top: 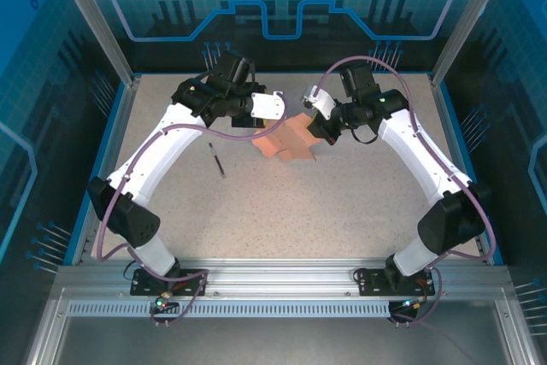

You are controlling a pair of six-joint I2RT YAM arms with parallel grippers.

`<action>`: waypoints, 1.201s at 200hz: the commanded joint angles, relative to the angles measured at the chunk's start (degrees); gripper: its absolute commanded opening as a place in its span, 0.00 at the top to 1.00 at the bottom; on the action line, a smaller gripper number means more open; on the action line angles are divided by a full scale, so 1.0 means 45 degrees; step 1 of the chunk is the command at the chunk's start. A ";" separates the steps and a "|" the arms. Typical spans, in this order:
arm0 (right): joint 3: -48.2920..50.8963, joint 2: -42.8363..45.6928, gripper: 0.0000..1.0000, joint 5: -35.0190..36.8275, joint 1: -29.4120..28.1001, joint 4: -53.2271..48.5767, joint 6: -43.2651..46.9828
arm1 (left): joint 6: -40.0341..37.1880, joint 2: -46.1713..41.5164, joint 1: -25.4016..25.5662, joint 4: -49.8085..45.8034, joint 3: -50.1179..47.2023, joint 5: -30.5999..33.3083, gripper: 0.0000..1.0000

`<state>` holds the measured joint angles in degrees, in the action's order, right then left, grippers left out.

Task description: Fold the paper box

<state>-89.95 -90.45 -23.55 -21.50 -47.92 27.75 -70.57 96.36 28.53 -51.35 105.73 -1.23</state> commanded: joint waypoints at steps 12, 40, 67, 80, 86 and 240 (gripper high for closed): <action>0.0146 0.0550 0.97 0.0115 -0.0203 0.0158 0.0279 | -0.0265 0.0306 -0.0117 -0.0157 0.0508 0.0560 0.53; 0.0151 0.0570 0.97 0.0213 -0.0203 0.0198 0.0252 | -0.0306 0.0288 -0.0116 0.0024 0.0503 0.0505 0.61; 0.0058 0.0473 0.95 0.0504 -0.0201 0.0297 -0.0008 | -0.0087 0.0189 -0.0093 0.0032 0.0525 0.0124 0.69; -0.0042 0.0402 0.93 0.0580 -0.0200 0.0278 -0.0120 | 0.0053 0.0152 -0.0102 0.0045 0.0527 0.0067 0.73; -0.0088 0.0375 0.93 0.0628 -0.0194 0.0278 -0.0177 | 0.0092 0.0135 -0.0091 0.0044 0.0527 0.0097 0.74; -0.2482 -0.0152 0.55 0.1653 0.0440 0.0063 -0.2483 | 0.1484 -0.0418 -0.0212 0.0195 0.0533 0.0527 1.00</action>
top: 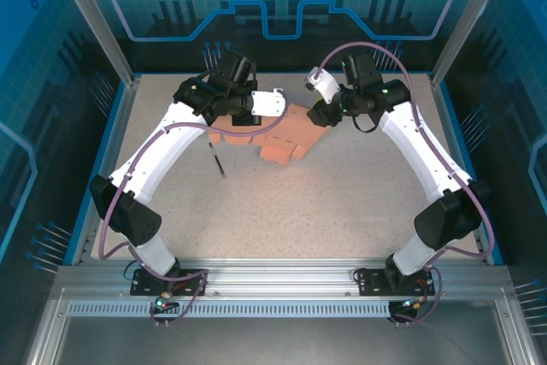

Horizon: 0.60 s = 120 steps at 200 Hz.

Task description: Fold the paper box

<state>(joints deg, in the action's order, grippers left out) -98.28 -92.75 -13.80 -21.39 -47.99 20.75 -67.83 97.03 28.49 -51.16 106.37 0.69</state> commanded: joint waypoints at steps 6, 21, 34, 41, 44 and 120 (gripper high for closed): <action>-0.0653 0.0474 0.52 -0.0699 0.0548 0.0200 -0.1108 | 0.1128 -0.0632 -0.0233 0.0237 0.0341 0.0082 1.00; -0.0543 0.0843 0.48 -0.1356 0.0939 0.0544 -0.1483 | 0.1754 -0.0851 -0.0327 0.0664 -0.0018 0.0096 1.00; -0.0242 0.1194 0.39 -0.1985 0.1374 0.0948 -0.1831 | 0.2227 -0.1093 -0.0414 0.1103 -0.0355 0.0082 1.00; 0.0040 0.1441 0.37 -0.2319 0.1610 0.1264 -0.2013 | 0.2571 -0.1223 -0.0476 0.1363 -0.0538 0.0058 1.00; 0.0175 0.1550 0.36 -0.2455 0.1716 0.1413 -0.2090 | 0.2752 -0.1301 -0.0489 0.1480 -0.0596 0.0042 1.00; 0.4927 0.2758 0.30 -0.5653 0.3371 0.6934 -0.3145 | 0.7008 -0.2810 -0.1447 0.2923 -0.2386 -0.2313 1.00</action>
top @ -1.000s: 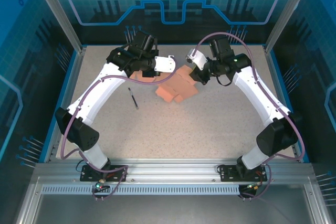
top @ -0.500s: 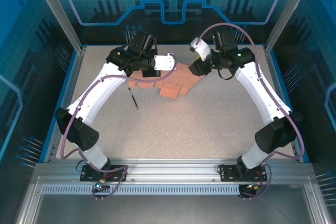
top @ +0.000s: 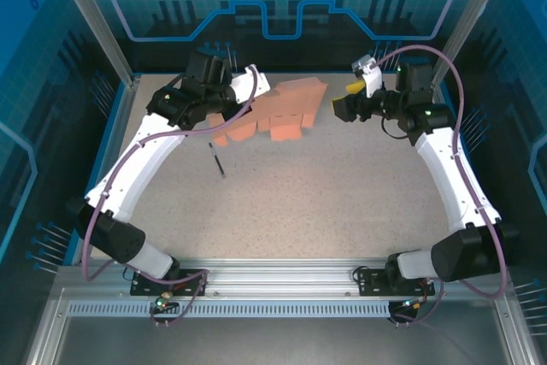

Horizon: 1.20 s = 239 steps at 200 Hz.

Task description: Fold the paper box

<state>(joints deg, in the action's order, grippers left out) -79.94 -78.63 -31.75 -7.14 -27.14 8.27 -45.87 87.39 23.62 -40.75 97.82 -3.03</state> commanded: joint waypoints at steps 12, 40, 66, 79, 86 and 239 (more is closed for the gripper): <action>0.1117 -0.0687 0.30 -0.2186 0.0245 0.3042 -0.0417 | 0.2604 -0.0962 -0.0565 0.0677 -0.0761 -0.1970 1.00; 0.1352 -0.1485 0.30 -0.2672 0.0301 0.4493 -0.0460 | 0.3303 -0.1628 -0.0900 0.0866 -0.1374 -0.2741 1.00; 0.1445 -0.2140 0.30 -0.4029 0.0384 0.5623 -0.0731 | 0.3836 -0.2050 -0.1141 0.1121 -0.1705 -0.3393 1.00; 0.1531 -0.2363 0.32 -0.4270 0.0303 0.5988 -0.0733 | 0.4032 -0.2184 -0.1251 0.1278 -0.1866 -0.3789 1.00; 0.1589 -0.2454 0.32 -0.4308 0.0273 0.6135 -0.0698 | 0.4130 -0.2259 -0.1310 0.1391 -0.1945 -0.4012 1.00; 0.1720 -0.2373 0.94 -0.4949 0.0624 0.5571 -0.0173 | 0.4990 -0.1981 -0.1713 0.2389 -0.2955 -0.4773 1.00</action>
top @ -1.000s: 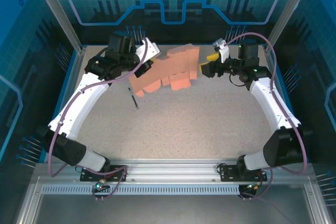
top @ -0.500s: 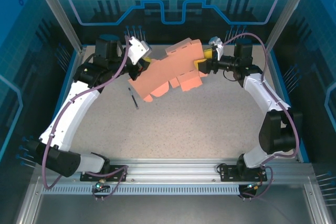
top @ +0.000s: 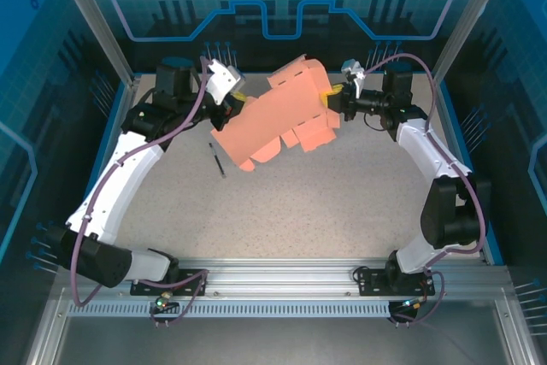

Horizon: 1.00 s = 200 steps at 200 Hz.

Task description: Fold the paper box

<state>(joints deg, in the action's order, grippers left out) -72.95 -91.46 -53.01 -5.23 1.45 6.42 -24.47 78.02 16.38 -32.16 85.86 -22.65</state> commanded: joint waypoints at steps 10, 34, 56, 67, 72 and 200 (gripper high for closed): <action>0.0203 0.0553 0.95 -0.0159 0.0191 -0.1177 0.0392 | 0.0109 0.0114 -0.0105 0.0516 -0.0413 -0.0415 0.96; 0.0443 0.0903 0.96 -0.0059 0.0130 -0.2083 0.0695 | -0.0416 0.0181 -0.0105 0.0479 -0.0546 -0.0354 0.74; 0.0709 0.1311 0.96 0.0094 0.0050 -0.2770 0.0983 | -0.1059 0.0380 -0.0105 0.0285 -0.0527 -0.0379 0.61; 0.0778 0.1431 0.96 0.0100 0.0049 -0.3034 0.1062 | -0.1461 0.0483 -0.0105 0.0212 -0.0507 -0.0422 0.54; 0.0781 0.1471 0.96 0.0084 0.0031 -0.3170 0.1117 | -0.1643 0.0527 -0.0105 0.0218 -0.0505 -0.0488 0.50; 0.0050 0.1516 0.96 -0.0386 -0.0448 -0.5562 0.2523 | -0.4554 0.2927 0.0617 0.0770 0.1380 0.0679 0.01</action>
<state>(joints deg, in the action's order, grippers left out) -70.17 -85.86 -52.80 -6.55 -20.60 15.75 -41.17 89.52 18.94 -29.61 88.23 -19.88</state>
